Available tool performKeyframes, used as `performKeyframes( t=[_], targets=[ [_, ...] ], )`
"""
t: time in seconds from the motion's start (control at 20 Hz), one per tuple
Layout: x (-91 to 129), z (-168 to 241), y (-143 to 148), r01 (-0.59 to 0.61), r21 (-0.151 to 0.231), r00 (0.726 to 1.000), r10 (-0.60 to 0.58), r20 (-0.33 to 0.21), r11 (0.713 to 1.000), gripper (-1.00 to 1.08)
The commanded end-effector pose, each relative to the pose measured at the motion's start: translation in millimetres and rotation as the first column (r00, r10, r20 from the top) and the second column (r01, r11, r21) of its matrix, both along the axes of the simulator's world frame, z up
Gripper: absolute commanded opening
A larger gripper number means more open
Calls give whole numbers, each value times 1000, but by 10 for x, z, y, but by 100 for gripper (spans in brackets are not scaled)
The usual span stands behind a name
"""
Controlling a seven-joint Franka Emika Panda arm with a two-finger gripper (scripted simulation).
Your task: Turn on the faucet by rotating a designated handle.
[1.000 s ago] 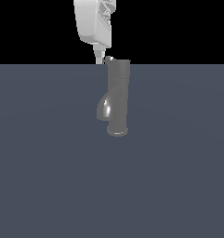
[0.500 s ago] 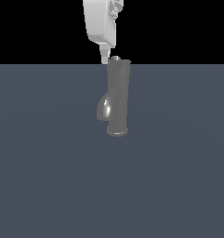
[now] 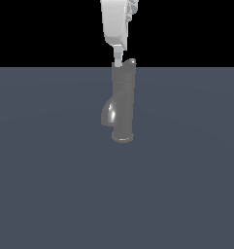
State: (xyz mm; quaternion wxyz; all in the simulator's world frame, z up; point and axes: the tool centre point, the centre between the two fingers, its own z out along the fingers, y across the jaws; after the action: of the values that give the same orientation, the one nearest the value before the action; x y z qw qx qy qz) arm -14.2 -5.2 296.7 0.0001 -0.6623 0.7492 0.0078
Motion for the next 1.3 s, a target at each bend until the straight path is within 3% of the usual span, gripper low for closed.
performKeyframes(
  t=[0.0,0.2,0.25,1.25],
  targets=[
    [43,3,-593,85,-11,996,-85,10,996,-100],
    [64,3,-726,92,-12,996,-92,10,996,-100],
    [70,2,-155,3,9,1000,-3,1,1000,-100],
    [418,-1,-644,54,-2,999,-54,6,999,-100]
  ],
)
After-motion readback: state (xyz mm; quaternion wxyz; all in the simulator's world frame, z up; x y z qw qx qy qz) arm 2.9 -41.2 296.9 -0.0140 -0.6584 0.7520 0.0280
